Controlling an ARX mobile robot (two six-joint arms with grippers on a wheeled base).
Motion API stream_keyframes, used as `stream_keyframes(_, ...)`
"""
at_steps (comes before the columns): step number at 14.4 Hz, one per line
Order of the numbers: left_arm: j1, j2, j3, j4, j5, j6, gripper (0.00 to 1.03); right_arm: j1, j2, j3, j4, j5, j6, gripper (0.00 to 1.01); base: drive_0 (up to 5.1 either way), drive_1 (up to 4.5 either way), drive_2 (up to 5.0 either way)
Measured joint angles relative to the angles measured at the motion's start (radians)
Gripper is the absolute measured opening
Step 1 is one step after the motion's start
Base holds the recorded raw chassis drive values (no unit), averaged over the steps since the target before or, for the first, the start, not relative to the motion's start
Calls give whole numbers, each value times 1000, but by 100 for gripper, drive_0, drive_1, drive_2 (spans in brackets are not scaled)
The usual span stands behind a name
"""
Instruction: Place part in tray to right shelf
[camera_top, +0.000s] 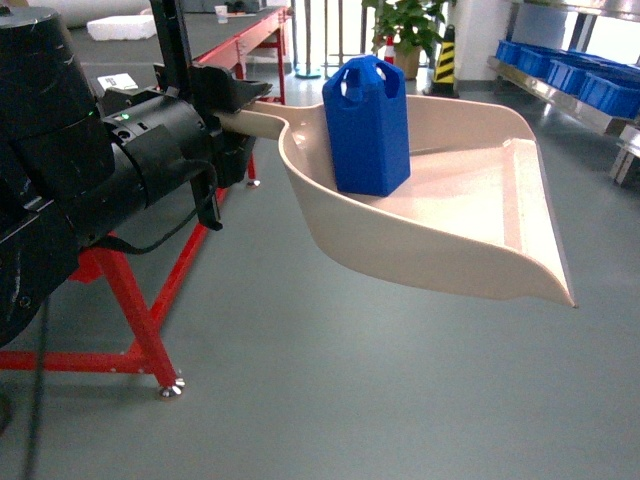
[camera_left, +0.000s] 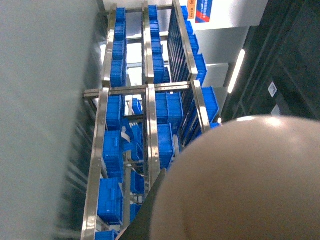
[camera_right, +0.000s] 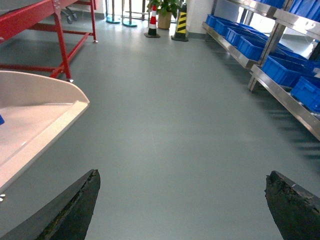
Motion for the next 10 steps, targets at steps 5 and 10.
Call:
stream_keyframes(5, -6, 0, 0, -3, -4, 0, 12, 0, 0, 0, 0, 3, 0, 98, 406, -190, -190)
stream_keyframes(10, -1, 0, 0, -2, 1, -2, 12, 0, 0, -1, 1, 0, 0, 98, 0, 0, 0)
